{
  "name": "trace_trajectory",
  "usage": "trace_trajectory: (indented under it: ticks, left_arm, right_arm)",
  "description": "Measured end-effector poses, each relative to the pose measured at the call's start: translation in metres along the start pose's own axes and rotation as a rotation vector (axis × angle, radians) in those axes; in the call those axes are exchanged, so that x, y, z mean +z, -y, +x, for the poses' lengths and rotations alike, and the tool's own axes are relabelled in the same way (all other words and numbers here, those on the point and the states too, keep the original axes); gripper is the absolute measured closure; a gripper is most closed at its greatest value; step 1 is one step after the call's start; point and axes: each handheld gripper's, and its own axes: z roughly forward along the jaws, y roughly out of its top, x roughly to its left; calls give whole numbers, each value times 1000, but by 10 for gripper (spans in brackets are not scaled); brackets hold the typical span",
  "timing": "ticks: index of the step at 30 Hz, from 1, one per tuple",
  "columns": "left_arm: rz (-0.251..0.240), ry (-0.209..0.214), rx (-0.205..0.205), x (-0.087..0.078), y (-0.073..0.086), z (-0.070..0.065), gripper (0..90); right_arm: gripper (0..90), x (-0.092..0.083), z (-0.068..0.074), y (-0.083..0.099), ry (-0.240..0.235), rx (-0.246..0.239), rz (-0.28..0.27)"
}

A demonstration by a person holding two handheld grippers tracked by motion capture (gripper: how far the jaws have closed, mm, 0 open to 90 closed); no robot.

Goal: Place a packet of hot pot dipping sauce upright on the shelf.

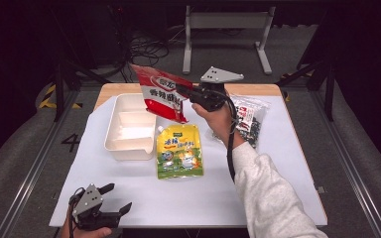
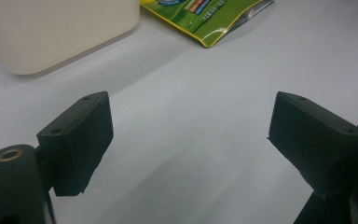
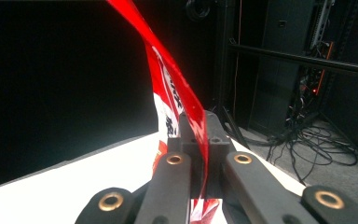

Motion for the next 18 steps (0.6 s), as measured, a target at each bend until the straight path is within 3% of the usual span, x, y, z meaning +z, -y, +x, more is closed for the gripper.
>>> trace_trajectory:
  ticks: [14,18]
  left_arm:
    - [-18,-36,-13,-15,9,-2,185]
    - [-17,-41,-18,-17,11,-2,204]
  right_arm:
    - [895,43,-7,0,-20,11,4]
    - [895,66,-11,3,-39,16,9]
